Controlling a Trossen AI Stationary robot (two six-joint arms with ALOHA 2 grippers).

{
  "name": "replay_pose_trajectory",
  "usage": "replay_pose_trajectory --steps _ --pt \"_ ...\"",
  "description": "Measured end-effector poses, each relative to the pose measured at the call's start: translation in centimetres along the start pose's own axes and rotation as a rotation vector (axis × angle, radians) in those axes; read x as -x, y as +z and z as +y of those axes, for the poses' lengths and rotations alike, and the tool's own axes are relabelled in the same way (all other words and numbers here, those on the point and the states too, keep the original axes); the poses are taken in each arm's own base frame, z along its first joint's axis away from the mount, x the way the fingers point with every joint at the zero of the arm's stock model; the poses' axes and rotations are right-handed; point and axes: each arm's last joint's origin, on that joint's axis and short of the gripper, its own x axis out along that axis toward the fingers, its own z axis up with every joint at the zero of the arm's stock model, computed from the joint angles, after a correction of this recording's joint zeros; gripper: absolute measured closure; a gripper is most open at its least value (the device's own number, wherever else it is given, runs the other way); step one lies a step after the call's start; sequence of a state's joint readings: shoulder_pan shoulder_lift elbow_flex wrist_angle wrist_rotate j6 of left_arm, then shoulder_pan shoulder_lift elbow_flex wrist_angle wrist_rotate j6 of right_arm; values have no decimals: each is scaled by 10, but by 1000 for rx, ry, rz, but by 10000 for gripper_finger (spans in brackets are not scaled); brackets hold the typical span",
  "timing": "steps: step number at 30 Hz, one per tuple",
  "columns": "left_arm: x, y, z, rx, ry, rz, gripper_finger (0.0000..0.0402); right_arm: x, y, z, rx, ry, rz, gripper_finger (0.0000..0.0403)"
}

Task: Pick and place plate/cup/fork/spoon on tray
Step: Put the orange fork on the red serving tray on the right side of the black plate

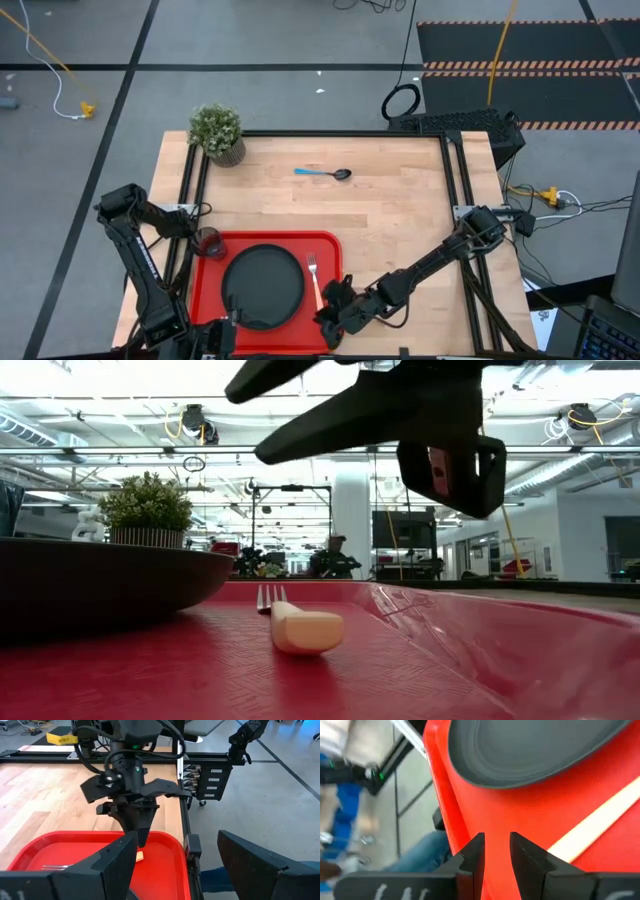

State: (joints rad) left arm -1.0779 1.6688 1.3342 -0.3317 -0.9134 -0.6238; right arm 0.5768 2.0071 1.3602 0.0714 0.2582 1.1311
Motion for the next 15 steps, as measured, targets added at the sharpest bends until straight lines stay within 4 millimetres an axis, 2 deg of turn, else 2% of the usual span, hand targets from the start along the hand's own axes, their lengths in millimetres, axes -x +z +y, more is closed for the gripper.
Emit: replay_pose_trajectory --steps 7,15 --pt "0 0 0 1 1 0 124 -2 6 -6 256 -35 4 330" --pt "0 0 0 2 2 0 124 -4 10 -21 294 -117 100 397"
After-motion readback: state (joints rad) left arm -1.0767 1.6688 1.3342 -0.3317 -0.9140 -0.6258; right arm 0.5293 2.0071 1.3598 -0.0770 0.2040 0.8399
